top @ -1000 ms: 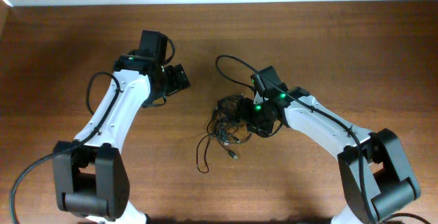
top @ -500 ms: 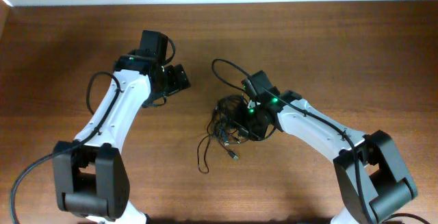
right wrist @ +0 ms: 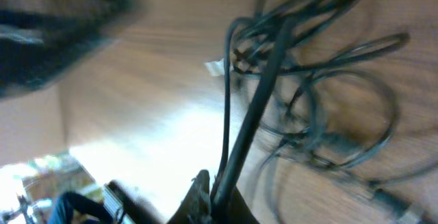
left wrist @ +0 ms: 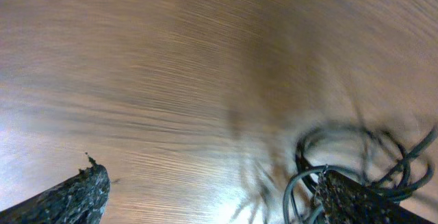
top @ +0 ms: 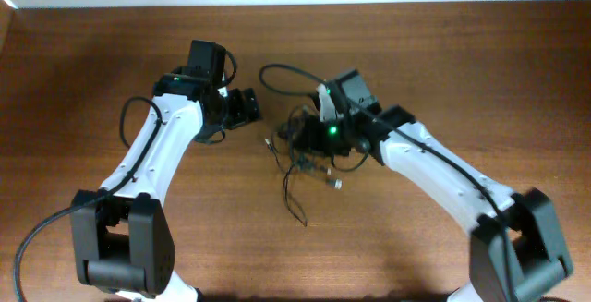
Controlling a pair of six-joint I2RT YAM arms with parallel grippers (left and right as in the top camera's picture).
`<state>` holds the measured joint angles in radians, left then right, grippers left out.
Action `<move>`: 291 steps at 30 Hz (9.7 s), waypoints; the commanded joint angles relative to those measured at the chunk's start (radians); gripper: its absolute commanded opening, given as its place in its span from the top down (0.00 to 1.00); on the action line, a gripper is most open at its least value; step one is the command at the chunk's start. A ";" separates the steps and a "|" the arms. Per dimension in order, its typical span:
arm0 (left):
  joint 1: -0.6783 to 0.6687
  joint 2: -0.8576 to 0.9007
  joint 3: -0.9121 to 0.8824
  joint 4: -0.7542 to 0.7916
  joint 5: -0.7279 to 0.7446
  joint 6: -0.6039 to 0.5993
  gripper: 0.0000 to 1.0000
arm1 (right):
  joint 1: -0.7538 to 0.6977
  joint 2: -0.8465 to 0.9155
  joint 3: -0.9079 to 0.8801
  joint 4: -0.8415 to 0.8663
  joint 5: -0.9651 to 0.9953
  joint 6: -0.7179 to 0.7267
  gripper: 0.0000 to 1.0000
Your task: Untangle cables
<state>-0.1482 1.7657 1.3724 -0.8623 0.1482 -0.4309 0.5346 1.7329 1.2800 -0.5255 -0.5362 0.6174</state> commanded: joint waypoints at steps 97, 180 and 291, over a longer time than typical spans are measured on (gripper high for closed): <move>-0.192 -0.214 0.018 0.570 0.738 -0.041 1.00 | -0.299 -0.075 0.190 -0.270 -0.326 -0.269 0.56; -0.067 -0.214 0.018 0.573 1.173 -0.182 0.97 | -0.189 0.099 0.189 -0.068 -0.106 -0.138 0.11; -0.149 -0.307 0.130 0.321 0.753 0.110 1.00 | -0.234 0.191 0.189 -0.220 0.115 -0.126 0.33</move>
<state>-0.3004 1.5551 1.4765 -0.5587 0.8398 -0.3038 0.2955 1.9163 1.4723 -0.7204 -0.5560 0.4835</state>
